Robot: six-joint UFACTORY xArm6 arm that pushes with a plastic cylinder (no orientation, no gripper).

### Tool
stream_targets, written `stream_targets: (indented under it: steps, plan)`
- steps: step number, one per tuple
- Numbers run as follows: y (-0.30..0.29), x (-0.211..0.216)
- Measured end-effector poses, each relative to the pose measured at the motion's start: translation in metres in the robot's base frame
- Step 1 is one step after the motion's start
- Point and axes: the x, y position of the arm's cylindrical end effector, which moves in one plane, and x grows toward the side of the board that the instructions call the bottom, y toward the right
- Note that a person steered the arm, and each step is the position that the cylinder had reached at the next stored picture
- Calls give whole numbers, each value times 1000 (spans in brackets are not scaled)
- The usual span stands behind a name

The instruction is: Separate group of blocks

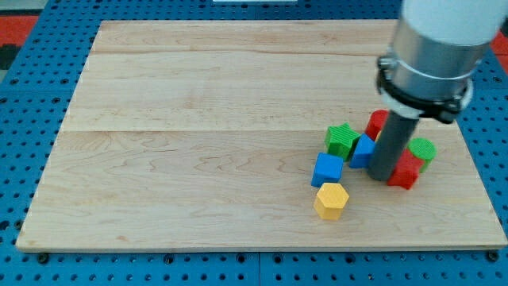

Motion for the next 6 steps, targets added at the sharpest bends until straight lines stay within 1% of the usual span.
stream_targets:
  steps: [1,2,3,4,5,6]
  plan:
    - [32,0]
    - [28,7]
    - [53,52]
    - [135,25]
    - [119,-17]
    - [60,-39]
